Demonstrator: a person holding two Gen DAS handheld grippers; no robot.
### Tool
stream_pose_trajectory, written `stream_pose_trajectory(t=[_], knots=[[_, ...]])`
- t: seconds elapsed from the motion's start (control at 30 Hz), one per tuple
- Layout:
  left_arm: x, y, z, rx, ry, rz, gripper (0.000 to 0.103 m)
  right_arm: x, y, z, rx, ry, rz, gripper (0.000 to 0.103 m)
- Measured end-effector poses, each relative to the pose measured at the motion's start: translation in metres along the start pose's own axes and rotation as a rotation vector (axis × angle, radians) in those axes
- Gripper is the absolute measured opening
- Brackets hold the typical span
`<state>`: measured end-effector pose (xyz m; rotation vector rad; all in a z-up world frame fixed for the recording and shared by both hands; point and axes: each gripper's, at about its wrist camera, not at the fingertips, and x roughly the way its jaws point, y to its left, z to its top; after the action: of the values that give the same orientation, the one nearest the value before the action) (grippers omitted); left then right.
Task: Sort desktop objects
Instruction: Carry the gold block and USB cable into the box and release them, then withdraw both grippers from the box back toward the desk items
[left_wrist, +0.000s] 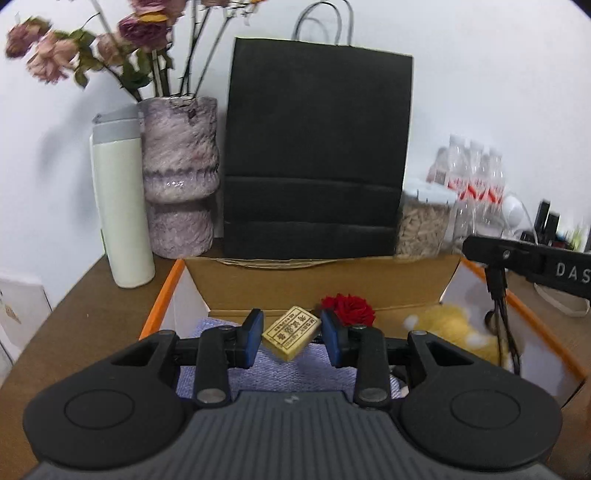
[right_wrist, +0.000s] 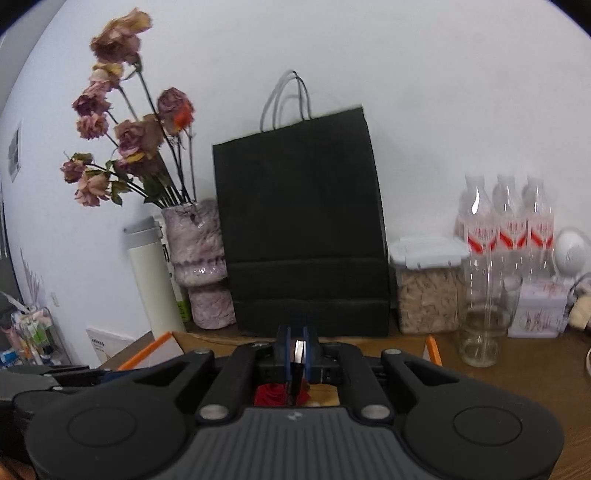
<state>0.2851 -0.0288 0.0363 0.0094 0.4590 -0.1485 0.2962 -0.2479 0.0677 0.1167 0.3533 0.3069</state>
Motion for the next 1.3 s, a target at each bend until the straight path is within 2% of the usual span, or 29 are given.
stream_pose_trajectory(t=[0.33, 0.37, 0.5, 0.53, 0.57, 0.6, 0.67, 0.7, 0.73, 0.93, 1.3], knots=[[0.005, -0.015, -0.016, 0.063, 0.007, -0.005, 0.037, 0.015, -0.018, -0.017, 0.021, 0.098, -0.060, 0.007], [0.004, -0.016, -0.016, 0.067, 0.003, -0.003, 0.040, 0.015, -0.018, -0.018, 0.019, 0.100, -0.064, 0.007], [0.000, -0.018, -0.015, 0.074, -0.019, 0.022, 0.073, 0.013, -0.017, -0.019, 0.011, 0.094, -0.079, 0.008], [-0.001, -0.019, -0.015, 0.074, -0.028, 0.027, 0.077, 0.014, -0.017, -0.019, 0.012, 0.096, -0.084, 0.012], [-0.002, -0.019, -0.014, 0.074, -0.038, 0.030, 0.088, 0.014, -0.017, -0.019, 0.015, 0.098, -0.095, 0.015], [-0.004, -0.019, -0.014, 0.076, -0.052, 0.038, 0.100, 0.014, -0.018, -0.018, 0.020, 0.100, -0.096, 0.022], [-0.007, -0.020, -0.014, 0.079, -0.075, 0.052, 0.103, 0.012, -0.017, -0.016, 0.025, 0.098, -0.079, 0.049], [-0.008, -0.021, -0.014, 0.078, -0.082, 0.053, 0.103, 0.011, -0.016, -0.015, 0.023, 0.090, -0.075, 0.072], [-0.008, -0.021, -0.014, 0.075, -0.087, 0.054, 0.103, 0.007, -0.014, -0.014, 0.012, 0.075, -0.074, 0.087], [-0.011, -0.018, -0.016, 0.042, -0.117, 0.080, 0.103, -0.002, -0.004, -0.016, -0.039, 0.044, -0.102, 0.103], [-0.014, -0.013, -0.019, 0.009, -0.147, 0.102, 0.103, -0.018, 0.013, -0.021, -0.133, -0.047, -0.107, 0.103]])
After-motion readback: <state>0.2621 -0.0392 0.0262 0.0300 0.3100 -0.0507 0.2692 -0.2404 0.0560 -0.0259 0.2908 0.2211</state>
